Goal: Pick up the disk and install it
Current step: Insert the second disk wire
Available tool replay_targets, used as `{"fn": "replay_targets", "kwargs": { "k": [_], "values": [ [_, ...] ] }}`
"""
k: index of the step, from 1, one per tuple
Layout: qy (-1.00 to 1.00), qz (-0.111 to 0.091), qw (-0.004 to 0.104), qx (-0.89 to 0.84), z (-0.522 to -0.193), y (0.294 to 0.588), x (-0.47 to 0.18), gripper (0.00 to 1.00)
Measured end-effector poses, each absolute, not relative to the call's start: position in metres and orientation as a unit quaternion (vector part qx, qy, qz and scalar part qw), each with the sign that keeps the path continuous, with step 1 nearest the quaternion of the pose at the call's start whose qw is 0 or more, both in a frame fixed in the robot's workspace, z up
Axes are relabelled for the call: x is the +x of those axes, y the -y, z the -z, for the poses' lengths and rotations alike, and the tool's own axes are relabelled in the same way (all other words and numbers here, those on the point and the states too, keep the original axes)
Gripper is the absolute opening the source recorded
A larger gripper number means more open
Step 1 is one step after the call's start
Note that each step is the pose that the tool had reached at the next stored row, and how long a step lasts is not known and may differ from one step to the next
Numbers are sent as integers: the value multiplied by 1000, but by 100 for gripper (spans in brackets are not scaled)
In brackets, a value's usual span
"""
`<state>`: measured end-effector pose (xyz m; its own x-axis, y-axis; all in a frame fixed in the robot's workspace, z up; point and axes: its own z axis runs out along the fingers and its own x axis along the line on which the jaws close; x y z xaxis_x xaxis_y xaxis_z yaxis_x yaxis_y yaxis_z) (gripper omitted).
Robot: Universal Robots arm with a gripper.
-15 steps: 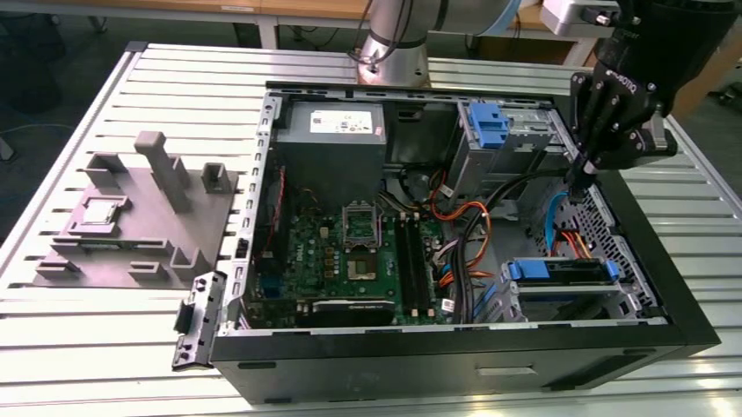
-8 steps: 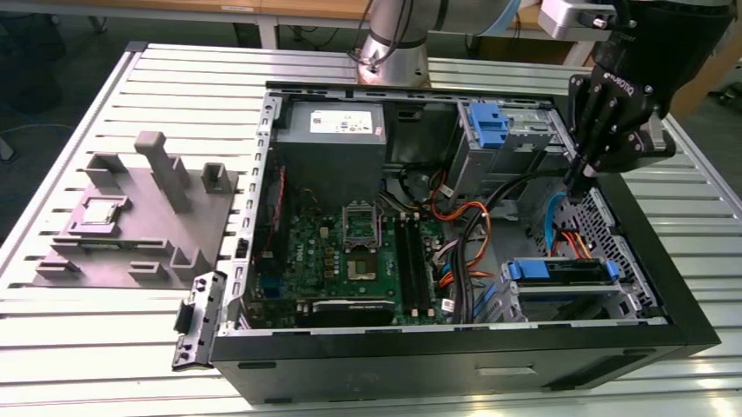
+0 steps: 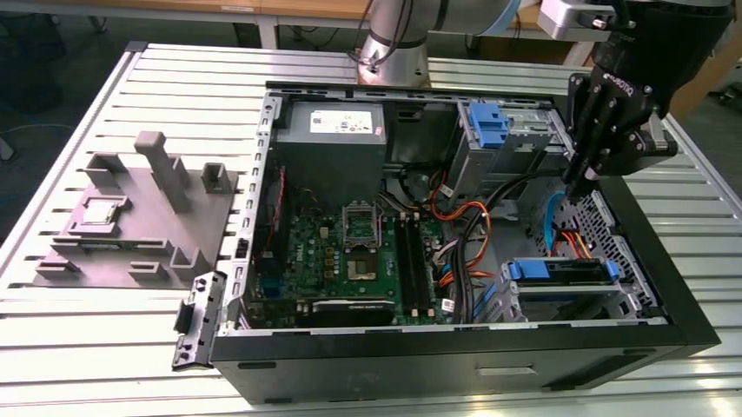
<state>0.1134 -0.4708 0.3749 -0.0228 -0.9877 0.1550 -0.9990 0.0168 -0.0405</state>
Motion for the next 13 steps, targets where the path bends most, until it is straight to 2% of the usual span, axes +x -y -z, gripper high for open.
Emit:
{"fn": "replay_targets", "kwargs": {
  "k": [13],
  "values": [
    [712, -66, 44, 698, -379, 470, 113, 25]
  ]
}}
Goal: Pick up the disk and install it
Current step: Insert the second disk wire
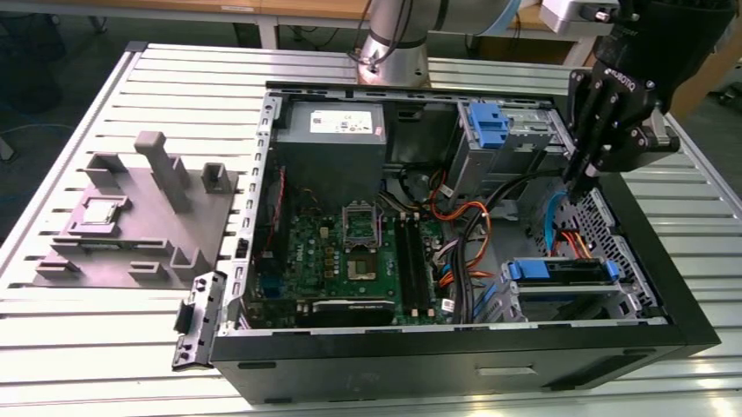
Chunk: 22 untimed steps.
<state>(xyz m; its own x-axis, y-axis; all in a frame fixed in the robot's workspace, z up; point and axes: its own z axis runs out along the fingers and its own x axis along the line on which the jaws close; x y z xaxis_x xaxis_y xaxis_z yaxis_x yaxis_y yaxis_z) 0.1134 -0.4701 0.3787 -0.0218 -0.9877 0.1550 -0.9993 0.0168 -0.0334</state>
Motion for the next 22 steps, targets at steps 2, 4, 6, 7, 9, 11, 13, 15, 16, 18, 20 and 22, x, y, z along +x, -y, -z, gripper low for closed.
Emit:
{"fn": "replay_targets", "kwargs": {
  "k": [2, 4, 6, 7, 9, 11, 13, 15, 16, 18, 20, 22],
  "values": [
    [712, -66, 44, 698, -379, 470, 113, 25],
    [711, -68, 46, 698, -379, 469, 113, 25],
    [711, -71, 48, 698, -378, 467, 113, 25],
    [711, -72, 49, 698, -377, 466, 113, 25],
    [711, -73, 51, 698, -375, 465, 113, 25],
    [711, -75, 52, 697, -372, 465, 113, 25],
    [711, -75, 52, 697, -368, 465, 113, 25],
    [711, -76, 53, 697, -364, 465, 113, 25],
    [711, -77, 53, 697, -363, 465, 113, 25],
    [711, -78, 54, 697, -360, 465, 113, 25],
    [710, -80, 56, 697, -357, 465, 114, 23],
    [710, -82, 58, 697, -355, 465, 114, 16]
  ]
}}
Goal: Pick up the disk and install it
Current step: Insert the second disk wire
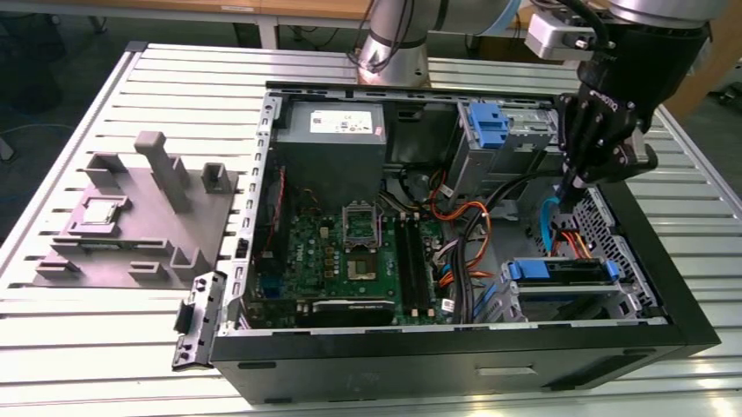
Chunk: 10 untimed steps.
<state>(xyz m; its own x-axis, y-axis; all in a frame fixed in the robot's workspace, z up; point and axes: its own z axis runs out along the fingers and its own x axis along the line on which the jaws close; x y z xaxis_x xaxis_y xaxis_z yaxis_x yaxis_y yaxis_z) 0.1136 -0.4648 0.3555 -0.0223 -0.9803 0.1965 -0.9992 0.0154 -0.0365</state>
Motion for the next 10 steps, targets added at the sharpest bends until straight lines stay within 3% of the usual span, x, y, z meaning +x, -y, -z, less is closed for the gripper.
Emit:
{"fn": "replay_targets", "kwargs": {
  "k": [1, 7, 10],
  "values": [
    [710, -83, 58, 697, -355, 465, 114, 11],
    [709, -89, 64, 696, -352, 465, 114, 11],
    [709, -94, 69, 696, -350, 465, 114, 24]
  ]
}}
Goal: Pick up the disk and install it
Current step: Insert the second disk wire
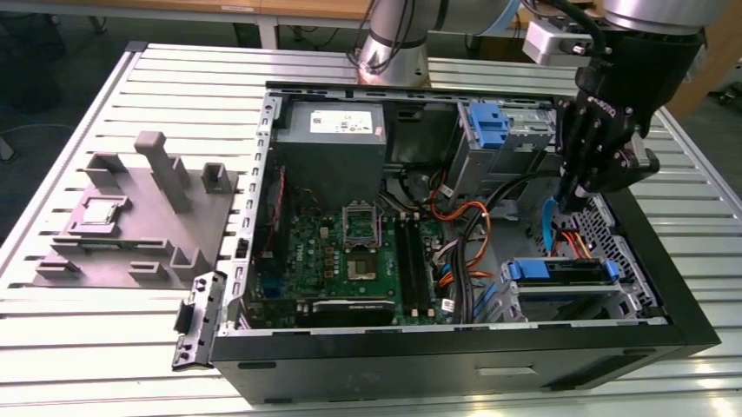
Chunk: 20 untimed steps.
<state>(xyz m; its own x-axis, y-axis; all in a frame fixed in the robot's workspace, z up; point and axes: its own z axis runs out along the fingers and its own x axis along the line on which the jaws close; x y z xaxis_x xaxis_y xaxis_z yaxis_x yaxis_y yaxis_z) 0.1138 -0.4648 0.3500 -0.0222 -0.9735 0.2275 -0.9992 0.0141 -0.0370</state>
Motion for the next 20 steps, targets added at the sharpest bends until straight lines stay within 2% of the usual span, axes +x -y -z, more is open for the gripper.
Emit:
{"fn": "replay_targets", "kwargs": {
  "k": [6, 7, 8, 20],
  "values": [
    [707, -106, 81, 694, -346, 465, 114, 24],
    [707, -109, 83, 694, -346, 465, 114, 23],
    [706, -110, 85, 694, -345, 465, 114, 16],
    [706, -111, 86, 694, -345, 465, 114, 16]
  ]
}}
